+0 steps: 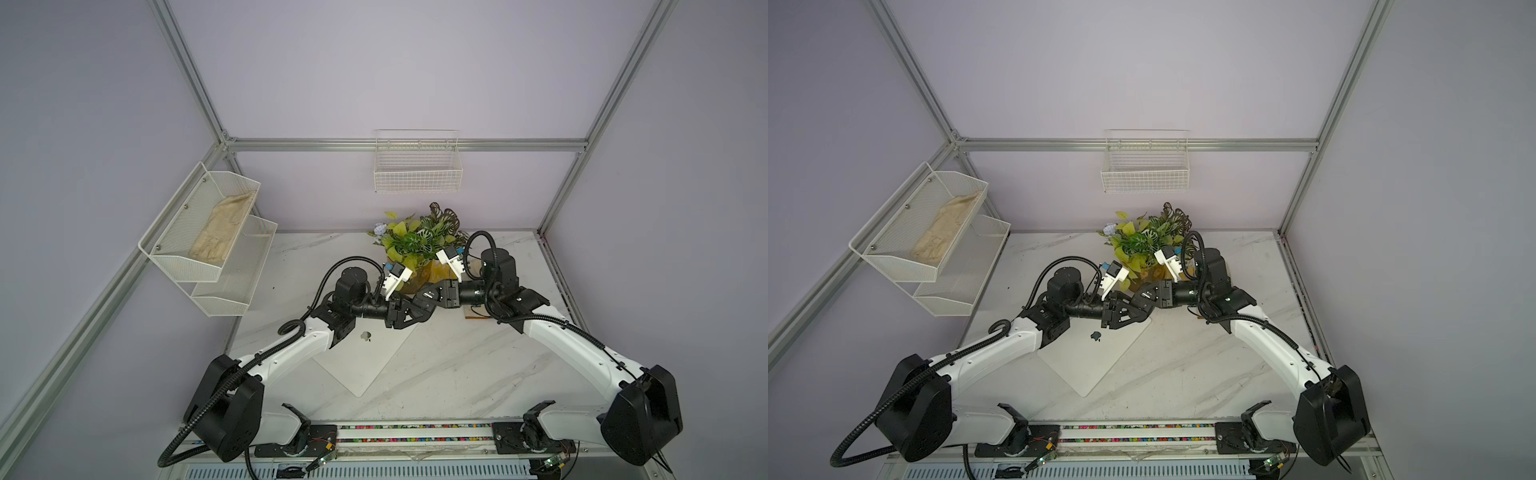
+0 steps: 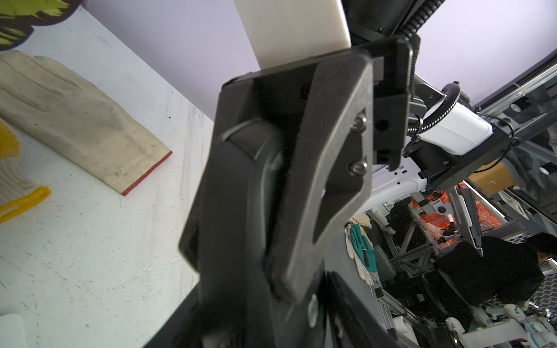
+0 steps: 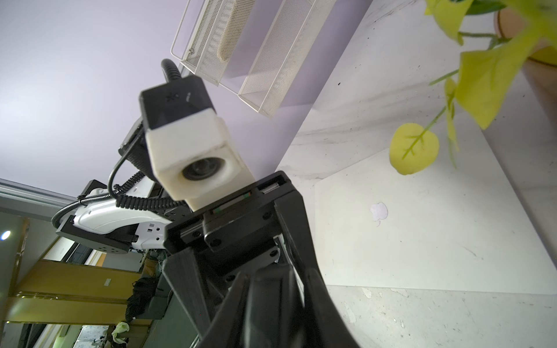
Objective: Insert the wireless mouse receiver into the laptop
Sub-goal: Pick up the mouse from the center of the board.
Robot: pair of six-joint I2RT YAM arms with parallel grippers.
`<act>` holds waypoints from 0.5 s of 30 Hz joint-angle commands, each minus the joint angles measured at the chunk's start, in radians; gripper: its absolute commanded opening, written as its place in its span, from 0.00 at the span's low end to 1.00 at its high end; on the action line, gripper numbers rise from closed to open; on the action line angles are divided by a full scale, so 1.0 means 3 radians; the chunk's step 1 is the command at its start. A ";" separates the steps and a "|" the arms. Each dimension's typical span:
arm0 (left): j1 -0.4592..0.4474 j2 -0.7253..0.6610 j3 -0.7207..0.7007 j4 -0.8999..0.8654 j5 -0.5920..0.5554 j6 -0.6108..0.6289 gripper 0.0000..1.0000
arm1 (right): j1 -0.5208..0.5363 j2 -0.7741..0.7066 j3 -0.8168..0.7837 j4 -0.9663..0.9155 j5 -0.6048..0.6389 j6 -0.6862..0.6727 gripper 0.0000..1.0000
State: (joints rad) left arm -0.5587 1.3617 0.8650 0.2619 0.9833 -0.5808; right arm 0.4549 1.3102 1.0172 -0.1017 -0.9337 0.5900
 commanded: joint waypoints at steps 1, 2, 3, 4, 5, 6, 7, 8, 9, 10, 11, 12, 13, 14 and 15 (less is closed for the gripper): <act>0.0006 0.0083 0.0261 0.0181 0.0010 -0.0087 0.51 | 0.0045 0.0033 0.0033 0.0115 -0.0105 -0.0003 0.30; 0.0006 0.0092 0.0266 0.0187 0.0019 -0.0094 0.49 | 0.0043 0.0039 0.0037 0.0114 -0.0101 -0.0003 0.30; 0.0006 0.0098 0.0266 0.0191 0.0021 -0.0096 0.46 | 0.0048 0.0038 0.0036 0.0117 -0.0092 0.0000 0.30; 0.0007 0.0103 0.0266 0.0191 0.0021 -0.0099 0.42 | 0.0051 0.0035 0.0035 0.0128 -0.0077 0.0006 0.30; 0.0006 0.0106 0.0262 0.0196 0.0017 -0.0104 0.39 | 0.0050 0.0030 0.0034 0.0136 -0.0067 0.0007 0.31; 0.0006 0.0112 0.0257 0.0207 0.0016 -0.0105 0.36 | 0.0049 0.0028 0.0036 0.0149 -0.0049 0.0017 0.32; 0.0006 0.0114 0.0256 0.0211 0.0018 -0.0117 0.33 | 0.0048 0.0020 0.0038 0.0158 -0.0022 0.0027 0.33; 0.0006 0.0117 0.0252 0.0217 0.0013 -0.0121 0.31 | 0.0048 0.0012 0.0033 0.0176 -0.0003 0.0040 0.35; 0.0006 0.0118 0.0242 0.0229 0.0011 -0.0124 0.29 | 0.0048 0.0002 0.0037 0.0184 0.0020 0.0043 0.39; 0.0006 0.0119 0.0232 0.0231 -0.0003 -0.0129 0.27 | 0.0048 -0.0004 0.0040 0.0200 0.0044 0.0060 0.42; 0.0006 0.0119 0.0226 0.0241 -0.0005 -0.0131 0.25 | 0.0048 -0.0006 0.0045 0.0206 0.0076 0.0068 0.45; 0.0006 0.0119 0.0221 0.0250 -0.0018 -0.0137 0.22 | 0.0051 -0.0019 0.0055 0.0206 0.0112 0.0077 0.48; 0.0006 0.0114 0.0213 0.0254 -0.0030 -0.0142 0.20 | 0.0046 -0.0025 0.0066 0.0207 0.0151 0.0086 0.53; 0.0006 0.0114 0.0206 0.0264 -0.0044 -0.0149 0.19 | 0.0047 -0.0034 0.0075 0.0209 0.0194 0.0096 0.59; 0.0009 0.0112 0.0200 0.0276 -0.0059 -0.0160 0.17 | 0.0044 -0.0046 0.0089 0.0211 0.0242 0.0109 0.62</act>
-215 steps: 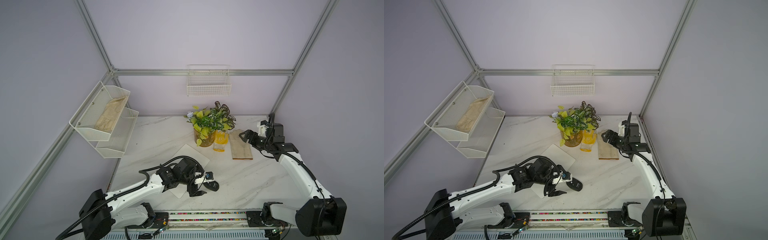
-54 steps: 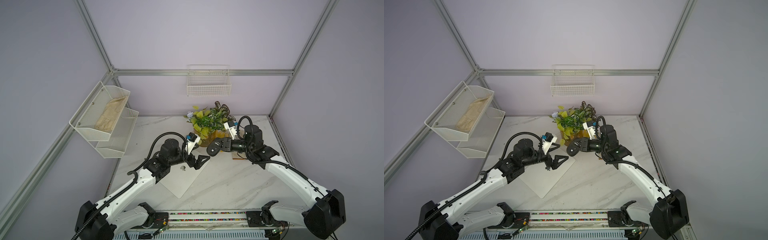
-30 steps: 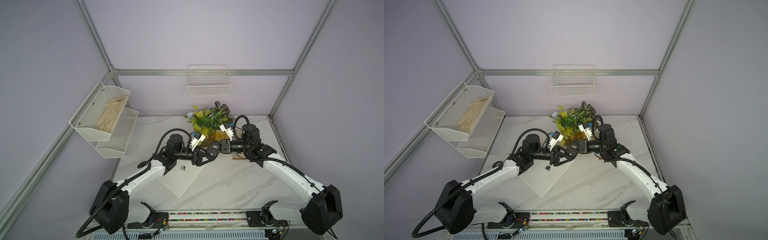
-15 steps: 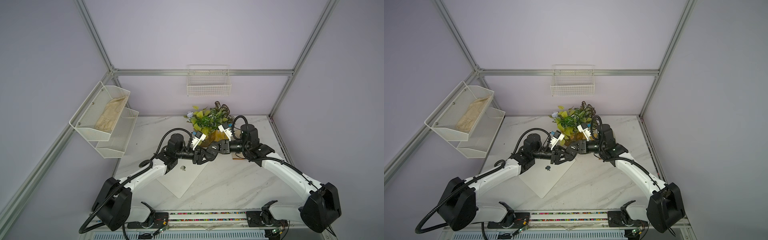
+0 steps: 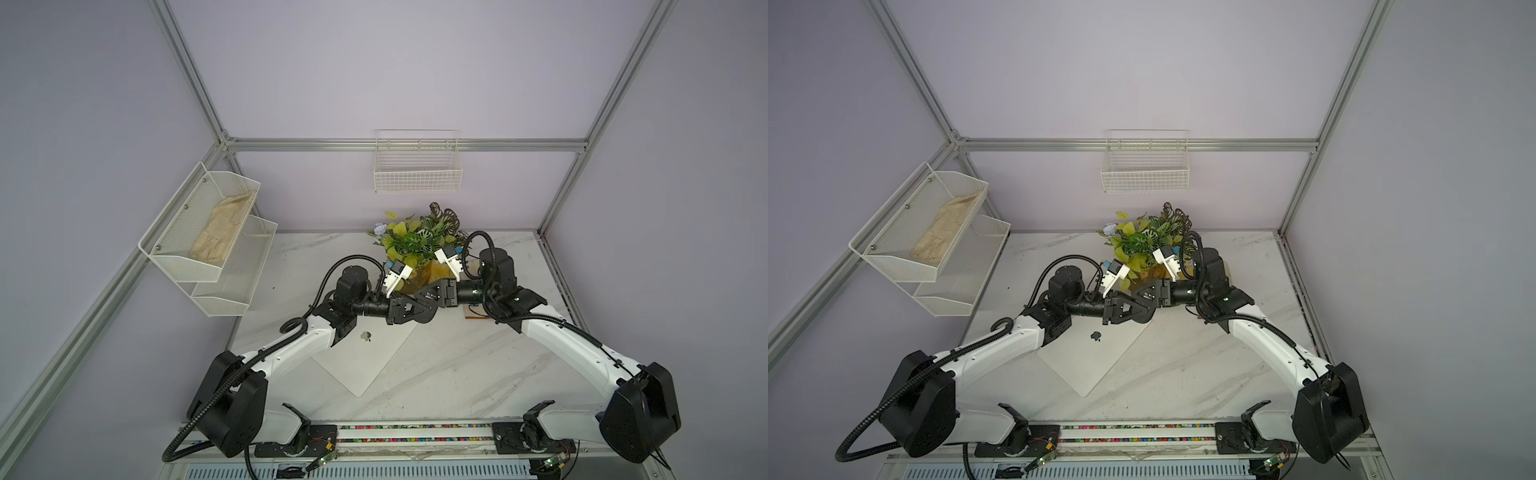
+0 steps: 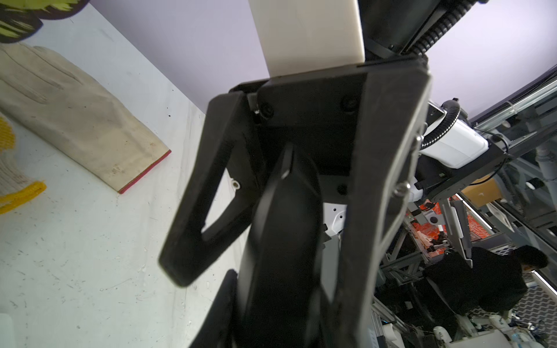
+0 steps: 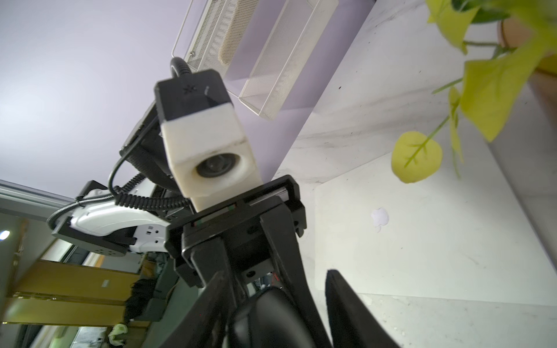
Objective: Insert the wireless mouse receiver into the laptop
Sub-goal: Pick up the mouse from the center of the board.
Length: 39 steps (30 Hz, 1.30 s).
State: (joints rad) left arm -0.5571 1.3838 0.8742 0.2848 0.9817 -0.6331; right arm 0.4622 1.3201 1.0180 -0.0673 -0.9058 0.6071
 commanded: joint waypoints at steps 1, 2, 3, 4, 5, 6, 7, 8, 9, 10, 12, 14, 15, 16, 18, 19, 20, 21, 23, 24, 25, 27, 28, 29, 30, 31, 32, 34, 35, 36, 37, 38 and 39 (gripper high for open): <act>0.0001 0.0035 0.0157 0.0207 -0.0071 0.0005 0.16 | 0.0019 -0.0101 0.0101 0.0097 0.0187 0.0062 0.63; 0.0001 0.0033 0.0153 0.0221 -0.0087 0.0002 0.15 | 0.0019 -0.0120 0.0113 0.0098 0.0233 0.0070 0.66; 0.0001 0.0030 0.0142 0.0232 -0.0112 -0.0014 0.12 | 0.0022 -0.0144 0.0123 0.0097 0.0286 0.0085 0.68; 0.0001 0.0025 0.0131 0.0257 -0.0131 -0.0027 0.10 | 0.0016 -0.0165 0.0137 0.0093 0.0344 0.0098 0.70; 0.0000 0.0025 0.0126 0.0276 -0.0161 -0.0046 0.07 | 0.0016 -0.0191 0.0145 0.0087 0.0393 0.0114 0.73; 0.0001 0.0025 0.0114 0.0306 -0.0207 -0.0079 0.04 | 0.0008 -0.0222 0.0157 0.0077 0.0457 0.0132 0.75; 0.0001 0.0020 0.0092 0.0362 -0.0250 -0.0119 0.02 | 0.0000 -0.0255 0.0163 0.0064 0.0537 0.0163 0.77; -0.0002 0.0015 0.0074 0.0415 -0.0289 -0.0166 0.01 | -0.0011 -0.0292 0.0165 0.0056 0.0603 0.0191 0.77; 0.0001 0.0010 0.0049 0.0495 -0.0340 -0.0232 0.00 | -0.0023 -0.0351 0.0154 0.0045 0.0679 0.0222 0.78; 0.0001 -0.0004 0.0022 0.0576 -0.0394 -0.0311 0.00 | -0.0035 -0.0412 0.0148 0.0024 0.0773 0.0264 0.78; -0.0006 -0.0048 -0.0052 0.0748 -0.0537 -0.0466 0.00 | -0.0058 -0.0557 0.0080 0.0010 0.0922 0.0339 0.79; -0.0023 -0.0131 -0.0153 0.0879 -0.0733 -0.0587 0.01 | -0.0065 -0.0700 -0.0003 0.0004 0.1112 0.0438 0.79; -0.0036 -0.0200 -0.0218 0.0944 -0.0861 -0.0630 0.01 | -0.0069 -0.0769 -0.0066 0.0002 0.1189 0.0493 0.79; -0.0048 -0.0275 -0.0272 0.0972 -0.1006 -0.0661 0.02 | -0.0073 -0.0833 -0.0121 -0.0004 0.1257 0.0545 0.79; -0.0076 -0.0434 -0.0382 0.0977 -0.1374 -0.0756 0.04 | -0.0074 -0.0948 -0.0244 -0.0003 0.1376 0.0667 0.79; -0.0103 -0.0524 -0.0467 0.1012 -0.1595 -0.0820 0.04 | -0.0075 -0.0997 -0.0330 0.0025 0.1388 0.0703 0.79; -0.0122 -0.0597 -0.0527 0.1047 -0.1772 -0.0887 0.04 | -0.0076 -0.1033 -0.0392 0.0062 0.1388 0.0750 0.79; -0.0157 -0.0673 -0.0594 0.1064 -0.1988 -0.0957 0.04 | -0.0078 -0.1057 -0.0473 0.0128 0.1375 0.0829 0.79; -0.0235 -0.0773 -0.0675 0.1102 -0.2281 -0.1035 0.03 | -0.0077 -0.1092 -0.0649 0.0349 0.1283 0.0999 0.79; -0.0280 -0.0796 -0.0689 0.1121 -0.2366 -0.1045 0.03 | -0.0076 -0.1105 -0.0738 0.0465 0.1249 0.1081 0.79; -0.0319 -0.0808 -0.0690 0.1122 -0.2408 -0.1031 0.03 | -0.0072 -0.1115 -0.0801 0.0551 0.1228 0.1142 0.79; -0.0423 -0.0814 -0.0695 0.1133 -0.2516 -0.1015 0.02 | -0.0074 -0.1128 -0.0948 0.0779 0.1197 0.1317 0.79; -0.0449 -0.0805 -0.0690 0.1138 -0.2519 -0.1000 0.02 | -0.0075 -0.1128 -0.1004 0.0897 0.1191 0.1396 0.79; -0.0480 -0.0789 -0.0685 0.1137 -0.2510 -0.0994 0.02 | -0.0074 -0.1127 -0.1061 0.1026 0.1174 0.1489 0.79; -0.0501 -0.0774 -0.0684 0.1141 -0.2504 -0.0994 0.02 | -0.0076 -0.1118 -0.1113 0.1146 0.1158 0.1573 0.79; -0.0517 -0.0759 -0.0692 0.1153 -0.2507 -0.0994 0.02 | -0.0073 -0.1122 -0.1153 0.1230 0.1157 0.1634 0.81; -0.0534 -0.0750 -0.0703 0.1162 -0.2515 -0.0994 0.02 | -0.0074 -0.1128 -0.1190 0.1304 0.1166 0.1685 0.82; -0.0552 -0.0722 -0.0720 0.1202 -0.2493 -0.1006 0.02 | -0.0077 -0.1147 -0.1220 0.1352 0.1207 0.1719 0.85; -0.0560 -0.0707 -0.0725 0.1222 -0.2466 -0.1009 0.02 | -0.0071 -0.1154 -0.1223 0.1371 0.1234 0.1724 0.87; -0.0566 -0.0691 -0.0725 0.1236 -0.2442 -0.1009 0.02 | -0.0075 -0.1165 -0.1225 0.1392 0.1263 0.1725 0.88; -0.0573 -0.0678 -0.0725 0.1244 -0.2426 -0.1009 0.02 | -0.0076 -0.1167 -0.1216 0.1395 0.1294 0.1720 0.88; -0.0590 -0.0667 -0.0724 0.1254 -0.2423 -0.1009 0.02 | -0.0074 -0.1162 -0.1190 0.1394 0.1316 0.1707 0.89; -0.0596 -0.0651 -0.0718 0.1268 -0.2398 -0.1009 0.03 | -0.0076 -0.1138 -0.1166 0.1410 0.1327 0.1692 0.89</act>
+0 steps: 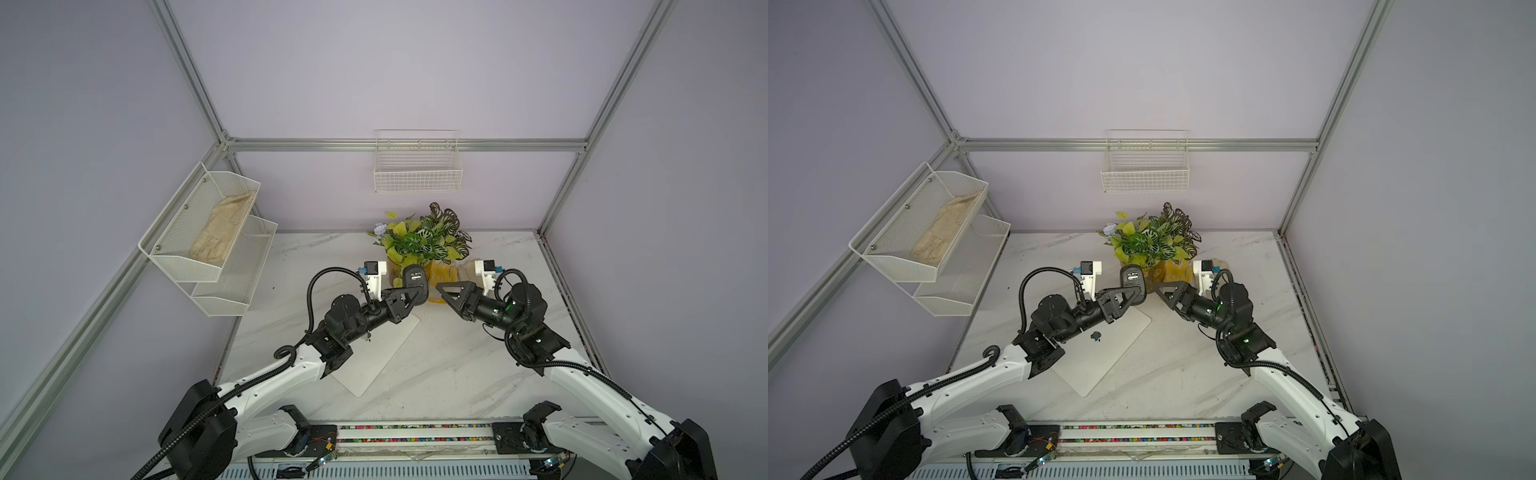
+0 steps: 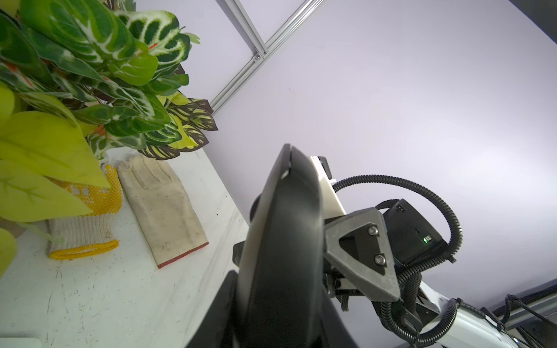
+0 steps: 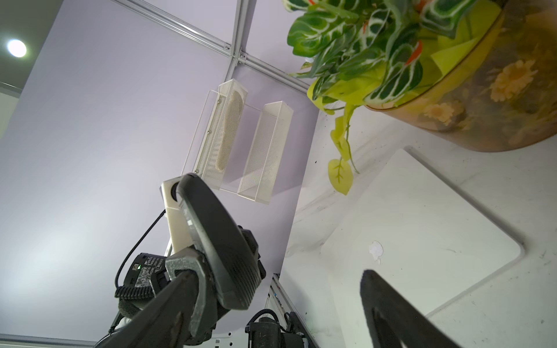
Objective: Insert the wireless mouse receiver into the laptop
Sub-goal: Pick up the mouse from the center of the board.
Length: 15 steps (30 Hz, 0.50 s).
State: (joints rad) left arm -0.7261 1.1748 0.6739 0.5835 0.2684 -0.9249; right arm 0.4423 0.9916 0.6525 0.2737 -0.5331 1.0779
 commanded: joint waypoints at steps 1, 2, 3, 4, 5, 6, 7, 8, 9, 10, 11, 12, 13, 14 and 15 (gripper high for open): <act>-0.0033 0.0065 -0.0044 0.0284 -0.0007 -0.0036 0.03 | -0.0011 -0.0006 0.0075 0.0286 0.0082 0.0115 0.89; -0.0044 0.0083 -0.0038 0.0301 0.0007 -0.0036 0.03 | -0.0005 0.0051 0.0111 0.0305 0.0067 0.0104 0.89; -0.0052 0.0101 -0.0025 0.0316 0.0022 -0.0036 0.03 | -0.0002 0.0111 0.0149 0.0325 0.0055 0.0094 0.89; -0.0057 0.0120 -0.0017 0.0329 0.0034 -0.0034 0.03 | -0.0003 0.0167 0.0178 0.0348 0.0041 0.0089 0.89; -0.0068 0.0141 -0.0008 0.0342 0.0044 -0.0036 0.03 | -0.0004 0.0227 0.0217 0.0363 0.0032 0.0076 0.89; -0.0074 0.0156 0.0003 0.0358 0.0054 -0.0036 0.04 | -0.0005 0.0278 0.0254 0.0352 0.0045 0.0069 0.89; -0.0082 0.0172 0.0008 0.0373 0.0058 -0.0036 0.04 | -0.0005 0.0308 0.0280 0.0330 0.0074 0.0056 0.89; -0.0085 0.0184 0.0009 0.0381 0.0061 -0.0036 0.05 | -0.0005 0.0332 0.0308 0.0303 0.0120 0.0045 0.89; -0.0094 0.0194 0.0011 0.0394 0.0057 -0.0040 0.05 | -0.0002 0.0349 0.0336 0.0274 0.0166 0.0030 0.88; -0.0098 0.0198 0.0006 0.0406 0.0056 -0.0036 0.05 | -0.0003 0.0360 0.0359 0.0238 0.0216 0.0016 0.88; -0.0096 0.0206 0.0008 0.0412 0.0051 -0.0032 0.06 | -0.0006 0.0373 0.0387 0.0221 0.0249 0.0005 0.88; -0.0106 0.0215 0.0009 0.0412 0.0056 -0.0034 0.06 | -0.0002 0.0390 0.0416 0.0213 0.0254 -0.0011 0.88; -0.0108 0.0218 0.0001 0.0415 0.0052 -0.0036 0.06 | -0.0005 0.0416 0.0444 0.0220 0.0238 -0.0020 0.88; -0.0109 0.0229 0.0004 0.0425 0.0056 -0.0036 0.07 | -0.0002 0.0444 0.0476 0.0228 0.0211 -0.0029 0.88; -0.0110 0.0231 0.0004 0.0428 0.0061 -0.0036 0.07 | -0.0005 0.0476 0.0502 0.0233 0.0188 -0.0034 0.88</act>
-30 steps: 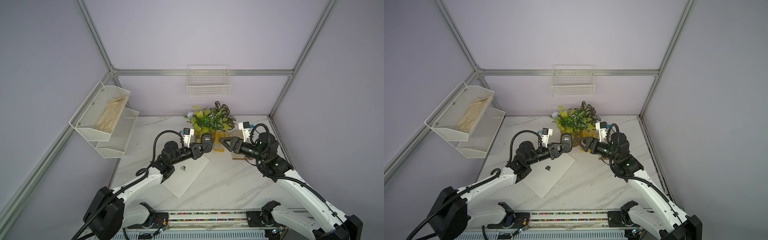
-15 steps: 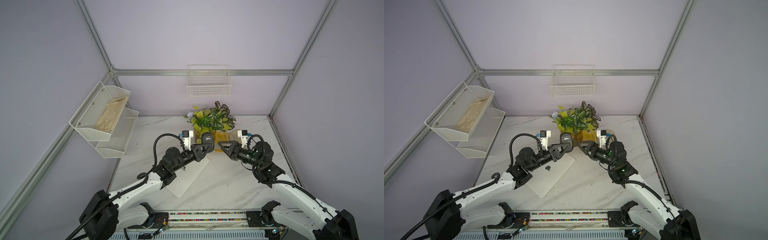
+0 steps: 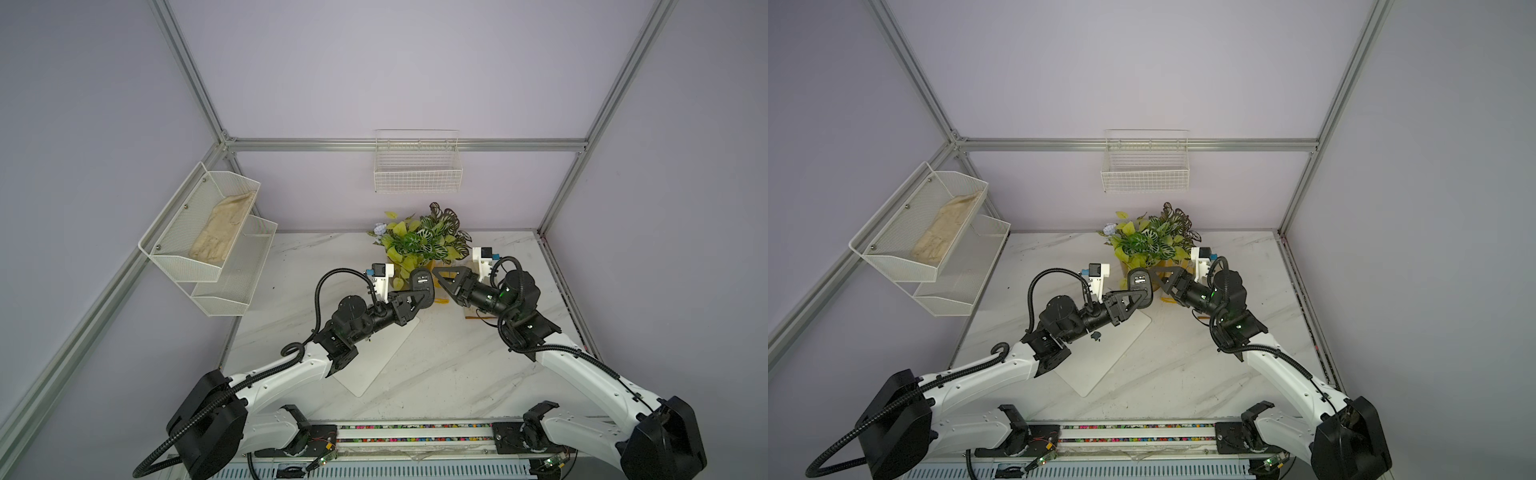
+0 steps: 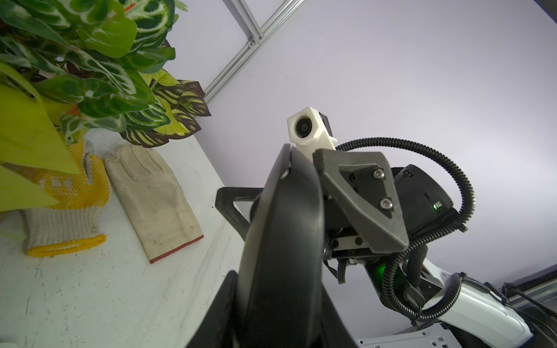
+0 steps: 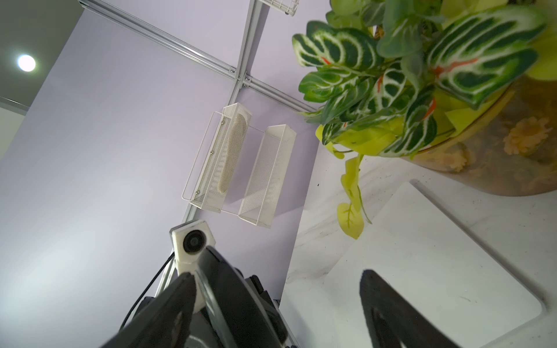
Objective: Insert the wireless mouse receiver into the laptop
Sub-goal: Pick up the mouse from the center of the board.
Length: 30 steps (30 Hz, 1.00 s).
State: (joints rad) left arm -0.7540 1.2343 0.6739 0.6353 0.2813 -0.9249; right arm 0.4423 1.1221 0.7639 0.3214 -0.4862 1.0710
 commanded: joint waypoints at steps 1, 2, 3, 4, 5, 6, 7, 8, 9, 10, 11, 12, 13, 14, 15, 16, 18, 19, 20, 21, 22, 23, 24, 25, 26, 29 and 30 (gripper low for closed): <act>-0.0018 0.0042 0.0003 0.0260 0.0014 -0.0035 0.08 | 0.0003 0.0067 0.0146 0.0083 0.0007 -0.0011 0.87; -0.0017 0.0048 0.0004 0.0264 0.0012 -0.0031 0.08 | 0.0009 0.0091 0.0158 0.0097 -0.0016 -0.0010 0.87; -0.0018 0.0052 0.0009 0.0270 0.0006 -0.0031 0.09 | 0.0018 0.0109 0.0159 0.0117 -0.0034 -0.0010 0.86; -0.0018 0.0056 0.0013 0.0275 0.0004 -0.0032 0.09 | 0.0032 0.0126 0.0165 0.0134 -0.0050 -0.0019 0.86; -0.0018 0.0061 0.0019 0.0284 0.0008 -0.0031 0.09 | 0.0058 0.0140 0.0174 0.0140 -0.0064 -0.0032 0.85; -0.0017 0.0072 0.0028 0.0299 0.0010 -0.0031 0.09 | 0.0082 0.0164 0.0179 0.0148 -0.0091 -0.0055 0.85; -0.0018 0.0076 0.0034 0.0315 0.0013 -0.0036 0.09 | 0.0098 0.0183 0.0184 0.0160 -0.0122 -0.0074 0.84; -0.0018 0.0079 0.0042 0.0326 0.0007 -0.0044 0.09 | 0.0117 0.0196 0.0182 0.0173 -0.0162 -0.0098 0.84; -0.0018 0.0080 0.0044 0.0343 -0.0008 -0.0049 0.09 | 0.0128 0.0193 0.0166 0.0188 -0.0193 -0.0111 0.84; -0.0018 0.0074 0.0043 0.0359 -0.0021 -0.0054 0.09 | 0.0131 0.0188 0.0142 0.0211 -0.0218 -0.0113 0.84; -0.0018 0.0066 0.0052 0.0375 -0.0038 -0.0061 0.09 | 0.0131 0.0166 0.0090 0.0259 -0.0248 -0.0109 0.84; -0.0018 0.0063 0.0061 0.0380 -0.0039 -0.0071 0.09 | 0.0132 0.0146 0.0033 0.0355 -0.0295 -0.0101 0.84; -0.0018 0.0071 0.0072 0.0383 -0.0019 -0.0077 0.09 | 0.0133 0.0136 -0.0018 0.0441 -0.0329 -0.0089 0.84; -0.0017 0.0086 0.0101 0.0389 0.0021 -0.0081 0.10 | 0.0131 0.0142 -0.0058 0.0525 -0.0386 -0.0088 0.84; -0.0018 0.0108 0.0136 0.0386 0.0091 -0.0091 0.10 | 0.0131 0.0160 -0.0093 0.0625 -0.0448 -0.0088 0.83; -0.0018 0.0126 0.0158 0.0396 0.0147 -0.0102 0.10 | 0.0135 0.0189 -0.0106 0.0703 -0.0496 -0.0083 0.82; -0.0018 0.0175 0.0201 0.0412 0.0252 -0.0130 0.10 | 0.0136 0.0271 -0.0115 0.0852 -0.0601 -0.0072 0.77; -0.0018 0.0191 0.0202 0.0424 0.0272 -0.0147 0.10 | 0.0136 0.0309 -0.0112 0.0912 -0.0639 -0.0066 0.75; -0.0016 0.0199 0.0203 0.0442 0.0271 -0.0166 0.10 | 0.0137 0.0338 -0.0112 0.0971 -0.0658 -0.0047 0.72; -0.0018 0.0201 0.0198 0.0458 0.0265 -0.0179 0.10 | 0.0137 0.0358 -0.0124 0.1031 -0.0665 -0.0033 0.69; -0.0018 0.0203 0.0191 0.0464 0.0259 -0.0187 0.11 | 0.0136 0.0367 -0.0128 0.1073 -0.0656 -0.0022 0.67; -0.0018 0.0202 0.0188 0.0470 0.0250 -0.0193 0.11 | 0.0137 0.0377 -0.0132 0.1108 -0.0650 -0.0012 0.63; -0.0017 0.0207 0.0189 0.0467 0.0244 -0.0198 0.11 | 0.0136 0.0381 -0.0132 0.1127 -0.0650 -0.0011 0.59; -0.0018 0.0206 0.0197 0.0475 0.0241 -0.0200 0.11 | 0.0136 0.0393 -0.0133 0.1132 -0.0650 -0.0010 0.57; -0.0018 0.0206 0.0196 0.0479 0.0235 -0.0205 0.11 | 0.0136 0.0401 -0.0133 0.1146 -0.0661 -0.0006 0.54; -0.0020 0.0203 0.0191 0.0479 0.0207 -0.0205 0.11 | 0.0135 0.0400 -0.0138 0.1172 -0.0676 0.0011 0.49; -0.0018 0.0194 0.0184 0.0480 0.0186 -0.0205 0.11 | 0.0137 0.0389 -0.0146 0.1173 -0.0673 0.0005 0.49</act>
State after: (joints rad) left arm -0.7551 1.2922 0.6765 0.7074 0.3428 -0.9775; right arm 0.4782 1.2381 0.7296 0.6056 -0.6727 1.0580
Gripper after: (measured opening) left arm 0.293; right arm 0.495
